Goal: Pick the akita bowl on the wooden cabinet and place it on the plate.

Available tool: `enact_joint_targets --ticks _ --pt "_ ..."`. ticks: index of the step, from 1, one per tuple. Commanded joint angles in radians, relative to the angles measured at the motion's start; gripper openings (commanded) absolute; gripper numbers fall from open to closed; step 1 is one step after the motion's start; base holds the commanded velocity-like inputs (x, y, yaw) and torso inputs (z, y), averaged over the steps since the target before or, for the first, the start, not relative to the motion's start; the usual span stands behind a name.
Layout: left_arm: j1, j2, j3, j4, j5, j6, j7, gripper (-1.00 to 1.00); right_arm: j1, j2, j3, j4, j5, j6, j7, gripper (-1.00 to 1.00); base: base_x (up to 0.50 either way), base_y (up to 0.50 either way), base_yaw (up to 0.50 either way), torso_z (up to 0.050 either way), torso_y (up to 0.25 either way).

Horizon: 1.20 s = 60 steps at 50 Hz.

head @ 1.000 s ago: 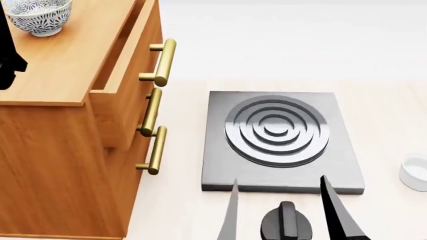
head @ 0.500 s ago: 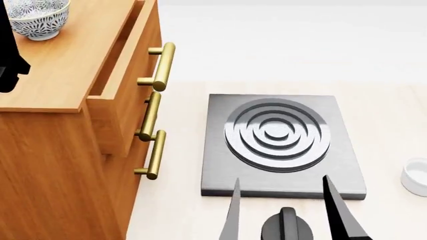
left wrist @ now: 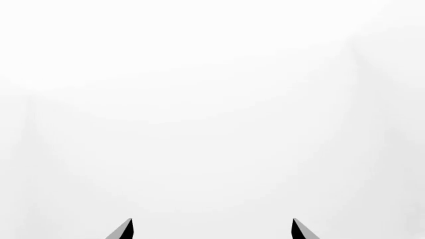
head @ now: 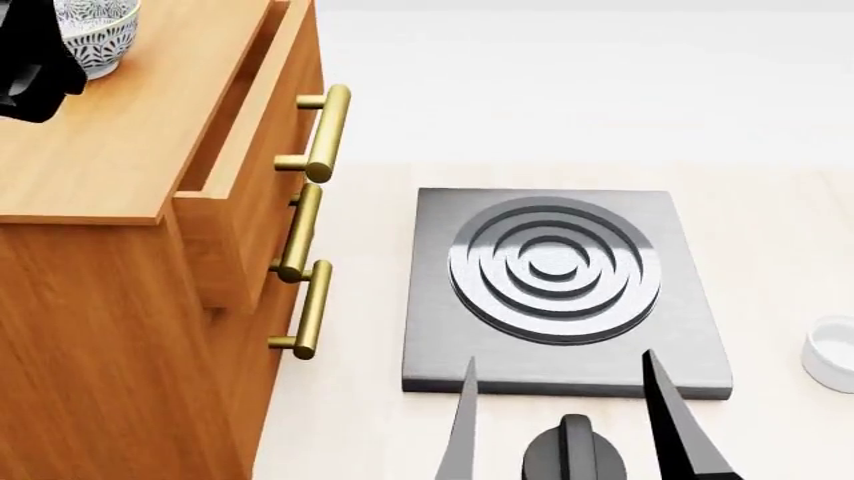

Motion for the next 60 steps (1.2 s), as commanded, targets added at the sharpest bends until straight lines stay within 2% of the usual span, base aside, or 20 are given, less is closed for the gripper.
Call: enact_joint_targets --ticks 1,7,12,15,20,23,34,36,38,52,55,58,60 --pt "-0.118 0.006 0.075 -0.147 0.004 0.013 0.012 1.00 0.000 0.006 0.001 0.000 0.009 -0.007 0.003 1.00 0.00 0.00 0.00 0.000 0.000" --pt "-0.197 -0.014 0.154 -0.250 0.051 0.046 0.051 1.00 0.001 0.007 -0.004 0.001 0.007 -0.008 0.006 1.00 0.00 0.00 0.00 0.000 0.000" --pt "-0.275 -0.024 0.172 -0.329 0.064 0.050 0.068 1.00 0.004 0.007 -0.010 0.007 0.006 -0.010 0.006 1.00 0.00 0.00 0.00 0.000 0.000" --pt "-0.303 -0.009 0.200 -0.408 0.074 0.001 0.042 1.00 0.004 0.008 -0.013 0.005 0.006 -0.009 0.006 1.00 0.00 0.00 0.00 0.000 0.000" --pt "-0.345 -0.006 0.283 -0.515 0.113 0.044 0.085 1.00 0.005 0.011 -0.012 0.003 0.008 -0.010 0.009 1.00 0.00 0.00 0.00 0.000 0.000" --pt "-0.368 0.016 0.270 -0.619 0.128 0.077 0.101 1.00 0.003 0.014 -0.010 0.002 0.010 -0.012 0.010 1.00 0.00 0.00 0.00 0.000 0.000" --pt "-0.466 0.023 0.354 -0.897 0.215 0.216 0.232 1.00 0.003 0.019 -0.014 -0.002 0.014 -0.015 0.014 1.00 0.00 0.00 0.00 0.000 0.000" --pt "-0.493 0.043 0.335 -0.993 0.222 0.247 0.253 1.00 0.004 0.019 -0.017 -0.001 0.013 -0.014 0.014 1.00 0.00 0.00 0.00 0.000 0.000" --pt "-0.526 0.049 0.376 -1.071 0.257 0.287 0.293 1.00 0.004 0.020 -0.019 -0.001 0.014 -0.015 0.013 1.00 0.00 0.00 0.00 0.000 0.000" --pt "-0.675 0.145 0.448 -1.598 0.386 0.546 0.476 1.00 -0.001 0.028 0.005 -0.007 0.043 -0.027 0.020 1.00 0.00 0.00 0.00 0.000 0.000" --pt "-0.734 0.185 0.473 -1.804 0.430 0.642 0.538 1.00 -0.001 0.030 0.004 -0.006 0.046 -0.031 0.018 1.00 0.00 0.00 0.00 0.000 0.000" --pt "-0.778 0.209 0.468 -1.929 0.442 0.715 0.576 1.00 -0.001 0.031 0.003 -0.005 0.048 -0.033 0.018 1.00 0.00 0.00 0.00 0.000 0.000" --pt "-0.848 0.255 0.482 -2.138 0.473 0.816 0.636 1.00 -0.001 0.032 0.005 -0.003 0.052 -0.035 0.018 1.00 0.00 0.00 0.00 0.000 0.000"
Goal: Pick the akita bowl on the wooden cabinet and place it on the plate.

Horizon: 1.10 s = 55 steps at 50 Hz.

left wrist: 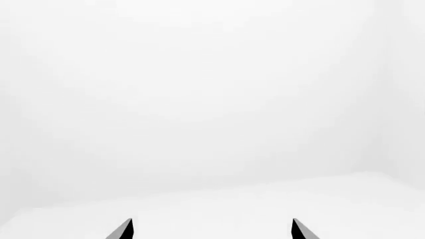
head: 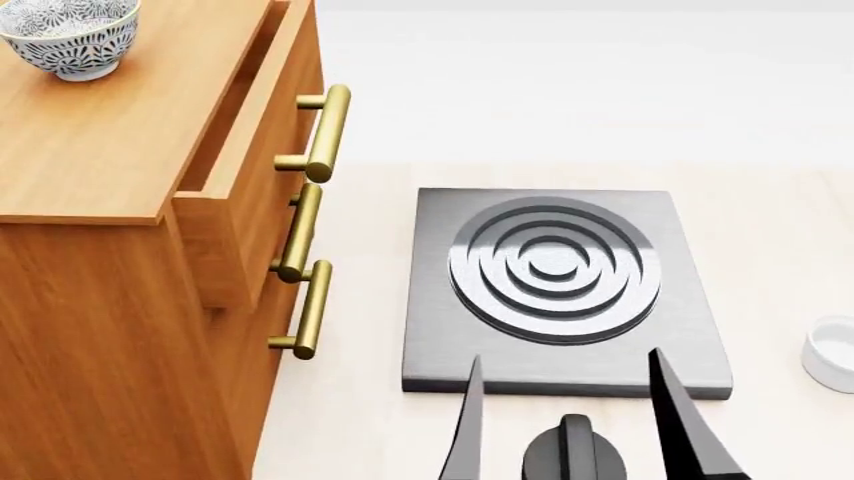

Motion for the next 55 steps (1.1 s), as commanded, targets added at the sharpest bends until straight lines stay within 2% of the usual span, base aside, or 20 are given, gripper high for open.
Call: enact_joint_targets --ticks 1,10,12,17,19,21,25,28,35,55 --pt "-0.190 0.119 0.050 -0.597 0.112 0.292 0.189 1.00 -0.001 0.006 0.006 0.003 0.015 -0.010 0.001 1.00 0.00 0.00 0.00 0.000 0.000" --pt "-0.207 0.124 0.114 -0.599 0.046 0.275 0.157 1.00 -0.002 0.014 0.018 -0.007 0.029 -0.010 0.007 1.00 0.00 0.00 0.00 0.000 0.000" --pt "-0.198 0.124 0.087 -0.599 0.069 0.275 0.153 1.00 -0.002 0.015 0.017 -0.008 0.028 -0.009 0.008 1.00 0.00 0.00 0.00 0.000 0.000" --pt "-0.163 0.119 -0.120 -0.599 0.276 0.247 0.141 1.00 0.000 0.016 0.016 -0.003 0.028 -0.009 0.010 1.00 0.00 0.00 0.00 0.000 0.000" --pt "-0.158 0.111 -0.258 -0.599 0.320 0.208 0.135 1.00 0.000 0.015 0.014 0.003 0.027 -0.013 0.009 1.00 0.00 0.00 0.00 0.000 0.000" --pt "-0.169 0.118 -0.292 -0.599 0.433 0.174 0.120 1.00 0.003 0.013 0.006 0.012 0.023 -0.013 0.007 1.00 0.00 0.00 0.00 0.000 0.000" --pt "-0.211 0.116 -0.459 -0.600 0.532 0.069 0.126 1.00 0.000 0.017 0.012 0.009 0.028 -0.016 0.010 1.00 0.00 0.00 0.00 0.000 0.000" --pt "-0.218 0.114 -0.495 -0.600 0.599 0.024 0.138 1.00 -0.005 0.022 0.018 0.001 0.032 -0.019 0.011 1.00 0.00 0.00 0.00 0.000 0.000" --pt "-0.167 0.100 -0.495 -0.600 0.668 -0.052 0.163 1.00 -0.002 0.019 0.005 0.016 0.026 -0.027 0.008 1.00 0.00 0.00 0.00 0.000 0.000" --pt "-0.155 0.056 -0.500 -0.599 0.677 -0.183 0.165 1.00 -0.001 0.023 -0.005 0.024 0.030 -0.034 0.008 1.00 0.00 0.00 0.00 0.000 0.000"
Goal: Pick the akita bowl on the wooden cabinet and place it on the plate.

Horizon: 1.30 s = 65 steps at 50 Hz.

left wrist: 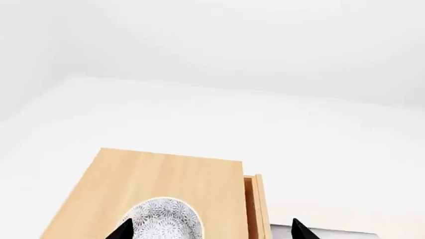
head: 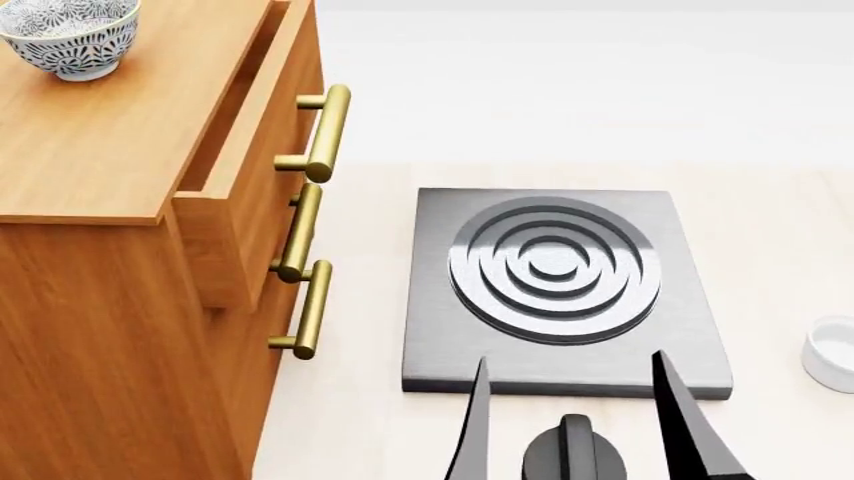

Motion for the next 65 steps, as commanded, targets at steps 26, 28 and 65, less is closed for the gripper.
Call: enact_joint_targets --ticks 26,28,65 --pt "0.001 -0.055 0.037 -0.002 0.030 -0.119 -0.014 1.00 0.011 0.006 -0.022 0.015 -0.004 -0.002 0.003 1.00 0.00 0.00 0.00 0.000 0.000" --pt "-0.002 -0.060 0.033 -0.002 0.030 -0.112 -0.034 1.00 0.011 0.006 -0.025 0.016 -0.005 -0.002 0.003 1.00 0.00 0.00 0.00 0.000 0.000" --pt "0.011 -0.090 0.189 -0.002 0.029 -0.026 -0.021 1.00 0.020 0.011 -0.044 0.031 -0.003 -0.005 0.005 1.00 0.00 0.00 0.00 0.000 0.000"
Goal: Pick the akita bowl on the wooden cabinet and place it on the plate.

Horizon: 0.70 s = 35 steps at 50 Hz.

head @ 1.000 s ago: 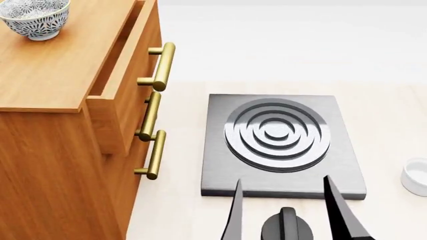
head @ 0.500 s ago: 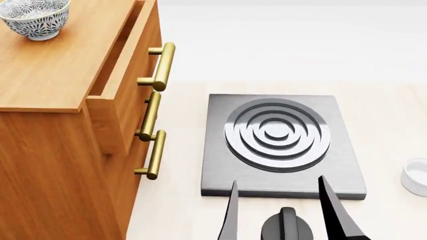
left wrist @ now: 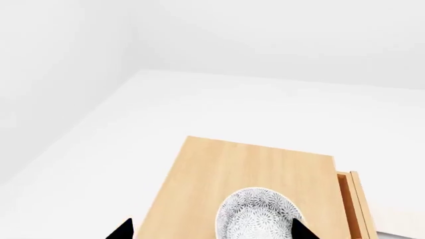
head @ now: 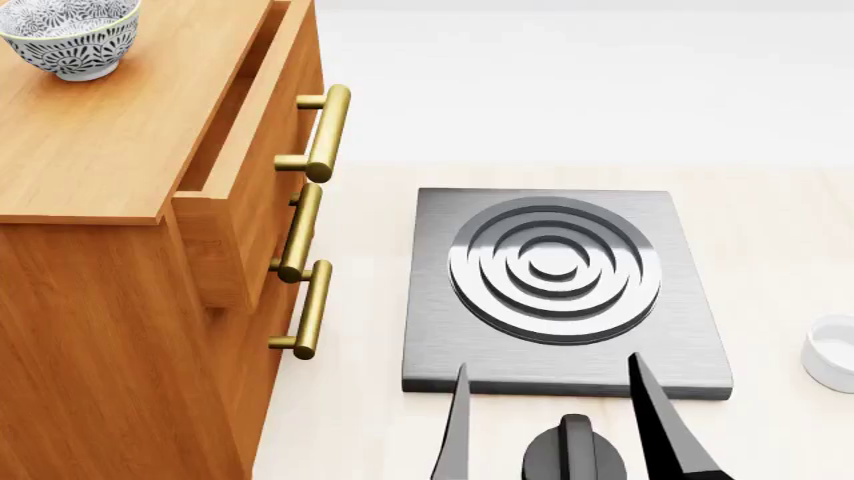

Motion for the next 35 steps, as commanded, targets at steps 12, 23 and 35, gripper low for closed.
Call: enact_joint_targets --ticks 12,23,35 --pt "0.018 -0.007 0.006 0.000 -0.010 0.045 0.016 1.00 0.005 0.005 -0.008 0.007 0.001 -0.002 0.002 1.00 0.00 0.00 0.00 0.000 -0.069" --pt "0.024 -0.007 0.016 0.000 -0.003 0.048 0.036 1.00 0.006 0.006 -0.013 0.014 0.001 -0.007 0.003 1.00 0.00 0.00 0.00 0.000 -0.243" --pt "0.030 -0.018 0.007 0.000 -0.007 0.023 0.014 1.00 0.009 0.008 -0.017 0.010 0.000 -0.002 0.008 1.00 0.00 0.00 0.00 0.000 -0.014"
